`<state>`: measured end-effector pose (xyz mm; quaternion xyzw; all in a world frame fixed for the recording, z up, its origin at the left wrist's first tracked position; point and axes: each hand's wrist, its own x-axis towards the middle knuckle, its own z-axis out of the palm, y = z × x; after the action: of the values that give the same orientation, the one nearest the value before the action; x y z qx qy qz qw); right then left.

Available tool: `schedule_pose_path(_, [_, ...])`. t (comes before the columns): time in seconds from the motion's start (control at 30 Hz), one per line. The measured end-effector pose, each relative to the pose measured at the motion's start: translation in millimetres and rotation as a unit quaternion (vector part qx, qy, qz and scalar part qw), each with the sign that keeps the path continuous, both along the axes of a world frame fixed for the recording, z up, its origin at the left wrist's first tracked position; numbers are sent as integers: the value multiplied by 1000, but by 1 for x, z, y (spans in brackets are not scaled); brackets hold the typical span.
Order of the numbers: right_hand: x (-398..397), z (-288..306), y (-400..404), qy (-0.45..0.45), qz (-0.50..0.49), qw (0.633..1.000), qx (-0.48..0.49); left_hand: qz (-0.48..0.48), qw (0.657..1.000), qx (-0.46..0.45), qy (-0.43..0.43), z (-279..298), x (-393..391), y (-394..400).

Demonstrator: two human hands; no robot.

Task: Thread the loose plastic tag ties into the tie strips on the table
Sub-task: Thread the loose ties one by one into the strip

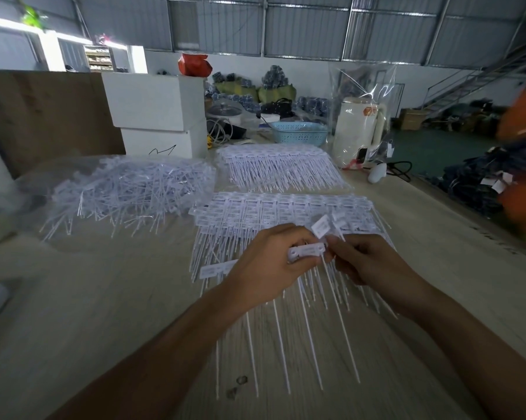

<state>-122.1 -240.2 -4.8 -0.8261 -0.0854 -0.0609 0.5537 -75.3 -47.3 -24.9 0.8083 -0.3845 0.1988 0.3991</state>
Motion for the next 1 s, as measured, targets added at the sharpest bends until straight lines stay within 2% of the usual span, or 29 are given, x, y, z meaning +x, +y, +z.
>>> schedule_pose_path(0.1, [-3,-1,3,20,30,999,-20,10,1000,12,6,0,-2,-1])
schedule_pose_path(0.2, [-3,-3,4,19,47,999,3,-4,1000,14,19,3,-5,-1])
schedule_pose_path(0.3, [1,-3,0,21,15,999,36,-17,999,20,22,6,-7,3])
schedule_pose_path(0.47, [4,-1,-6,27,-21,994,104,51,995,89,-19,7,-11,6])
schedule_pose_path(0.57, [5,-2,-7,26,-31,994,105,70,992,98,-43,8,-14,4])
schedule_pose_path(0.67, [6,-4,-7,27,-43,996,68,97,981,111,-127,13,-18,3])
schedule_pose_path(0.73, [8,-6,-6,33,-44,998,43,131,950,180,-219,15,-21,2])
schedule_pose_path(0.8, [8,-7,-6,42,-40,998,25,157,920,231,-274,15,-24,-3])
schedule_pose_path(0.87, [8,-7,-7,44,-41,998,16,165,919,236,-270,15,-26,-7])
schedule_pose_path(1.0, [7,-5,-8,20,-31,999,34,168,946,179,-212,13,-21,-4])
